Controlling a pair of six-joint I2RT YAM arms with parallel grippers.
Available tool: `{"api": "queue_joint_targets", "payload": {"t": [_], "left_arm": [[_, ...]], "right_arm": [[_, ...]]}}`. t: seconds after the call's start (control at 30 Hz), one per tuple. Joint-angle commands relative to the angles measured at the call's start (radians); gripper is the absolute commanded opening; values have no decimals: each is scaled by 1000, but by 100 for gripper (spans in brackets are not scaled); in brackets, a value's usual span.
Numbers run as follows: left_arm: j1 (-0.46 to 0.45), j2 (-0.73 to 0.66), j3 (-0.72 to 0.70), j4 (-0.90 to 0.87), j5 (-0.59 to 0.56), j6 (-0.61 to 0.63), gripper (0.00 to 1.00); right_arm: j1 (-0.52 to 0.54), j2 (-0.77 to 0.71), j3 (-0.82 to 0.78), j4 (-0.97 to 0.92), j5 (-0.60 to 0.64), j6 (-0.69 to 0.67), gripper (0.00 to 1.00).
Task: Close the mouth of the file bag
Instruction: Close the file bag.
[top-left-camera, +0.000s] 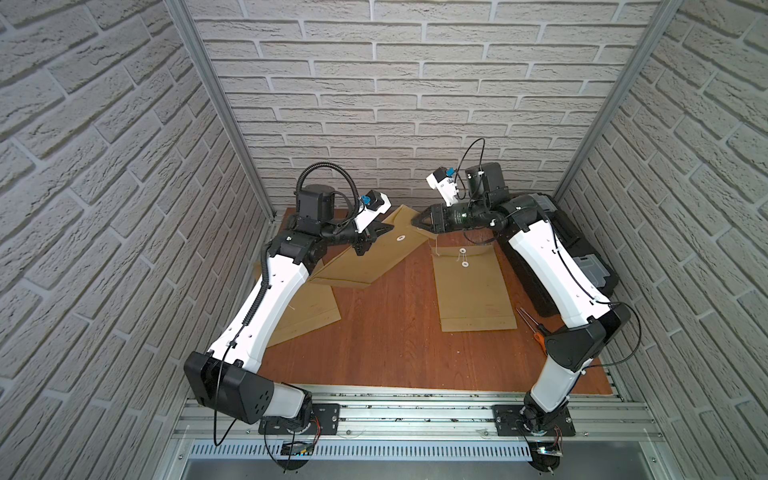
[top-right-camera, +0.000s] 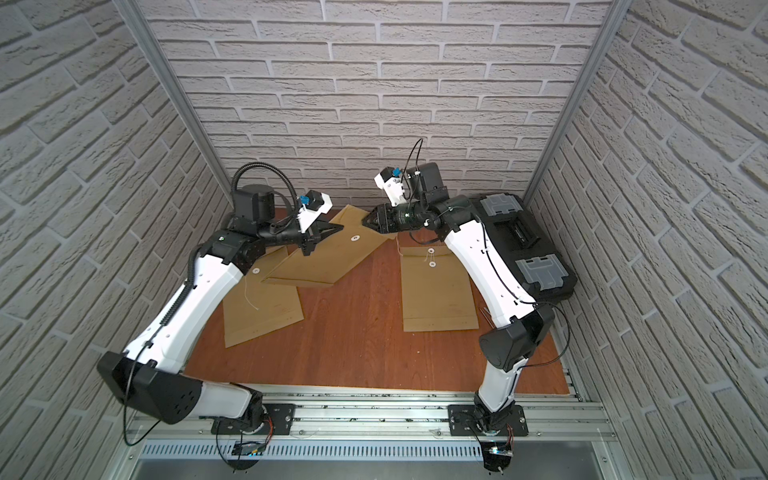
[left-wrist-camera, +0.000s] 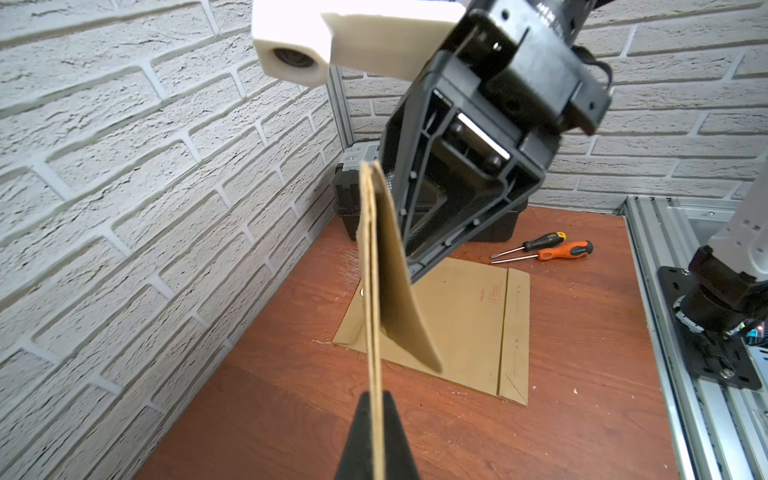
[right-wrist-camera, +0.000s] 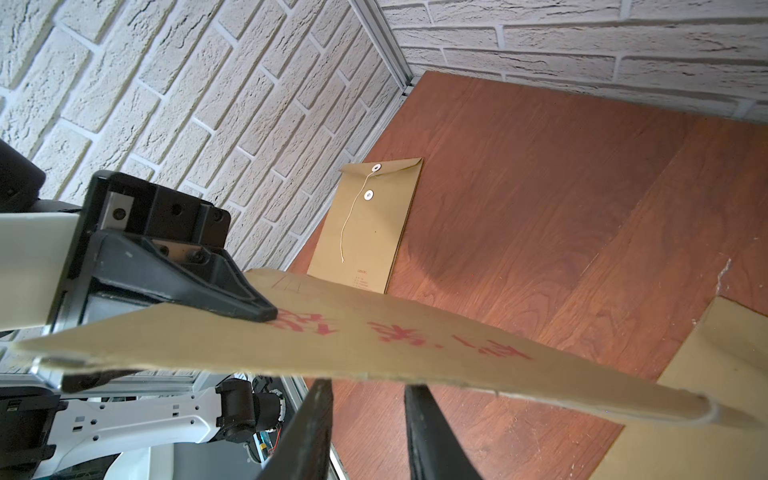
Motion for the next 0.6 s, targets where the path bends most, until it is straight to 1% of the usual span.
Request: {"api": "queue_joint_targets", "payload": {"t": [0.0, 0.13, 0.23, 0.3, 0.4, 0.5, 0.57], "left_arm": [[-4, -30, -8, 54, 39, 9, 0], [6, -28, 2, 21, 39, 37, 0], [10, -20, 8, -7, 37, 59, 0], [10, -17, 12, -22, 45, 71, 0], [8, -17, 13, -23, 68, 77, 0], [2, -11, 29, -57, 84, 95, 0], [-5, -7, 39, -79, 104, 102, 0]], "right_arm": [[4, 4, 29, 4, 58, -62, 33], [4, -24, 62, -96, 199, -191, 34], [6, -66, 23, -115, 250, -261, 39], [7, -78, 12, -126, 251, -304, 44], [26, -74, 36, -162, 269, -385, 49], [42, -53, 75, -197, 262, -458, 51], [44, -40, 91, -193, 253, -476, 51]]}}
